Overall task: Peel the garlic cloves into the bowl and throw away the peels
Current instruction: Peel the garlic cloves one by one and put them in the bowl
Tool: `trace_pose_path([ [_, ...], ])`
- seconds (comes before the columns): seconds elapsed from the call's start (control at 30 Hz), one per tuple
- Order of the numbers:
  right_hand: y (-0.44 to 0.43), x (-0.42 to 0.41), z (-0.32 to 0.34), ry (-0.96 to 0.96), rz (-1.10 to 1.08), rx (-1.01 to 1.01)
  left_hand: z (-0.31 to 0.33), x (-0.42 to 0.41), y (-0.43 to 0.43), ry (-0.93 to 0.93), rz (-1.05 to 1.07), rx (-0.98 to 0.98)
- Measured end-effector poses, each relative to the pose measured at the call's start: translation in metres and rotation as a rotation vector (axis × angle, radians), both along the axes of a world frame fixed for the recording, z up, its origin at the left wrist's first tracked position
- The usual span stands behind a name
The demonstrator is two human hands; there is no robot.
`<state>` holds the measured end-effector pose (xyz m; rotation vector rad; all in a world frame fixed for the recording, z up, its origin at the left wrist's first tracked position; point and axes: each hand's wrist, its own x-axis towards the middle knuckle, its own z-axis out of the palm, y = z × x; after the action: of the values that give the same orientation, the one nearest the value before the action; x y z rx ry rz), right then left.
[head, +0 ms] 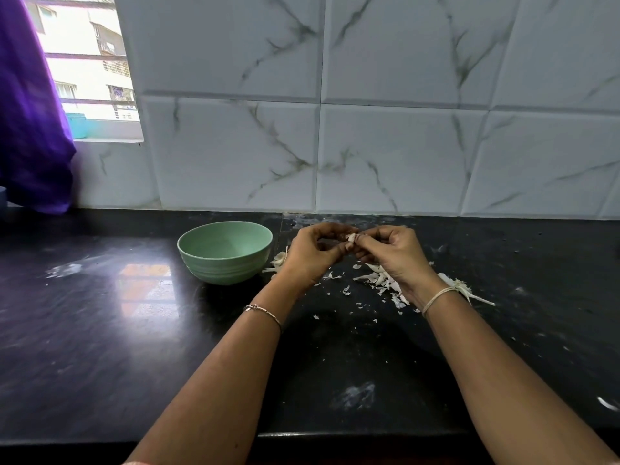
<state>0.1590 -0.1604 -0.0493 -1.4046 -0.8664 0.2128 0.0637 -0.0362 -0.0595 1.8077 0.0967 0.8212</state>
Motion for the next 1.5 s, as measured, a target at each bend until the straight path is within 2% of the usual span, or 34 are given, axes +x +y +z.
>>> trace_pose_path([
  [0.07, -0.001, -0.001, 0.000, -0.012, 0.010, -0.006, -0.001, 0.001, 0.001, 0.005, 0.046, 0.061],
  [0.3, -0.002, 0.001, 0.000, -0.020, 0.009, -0.032, -0.004, 0.004, 0.005, 0.019, 0.045, 0.039],
  [0.5, -0.001, 0.002, -0.001, 0.021, -0.019, -0.037, -0.008, 0.010, 0.005, 0.048, 0.089, 0.129],
  [0.87, 0.000, 0.003, -0.001, 0.072, 0.054, 0.008, -0.009, 0.009, 0.008, -0.008, 0.034, 0.030],
  [1.5, 0.002, -0.001, -0.001, -0.025, -0.067, 0.038, -0.008, 0.011, -0.002, 0.065, 0.130, 0.053],
])
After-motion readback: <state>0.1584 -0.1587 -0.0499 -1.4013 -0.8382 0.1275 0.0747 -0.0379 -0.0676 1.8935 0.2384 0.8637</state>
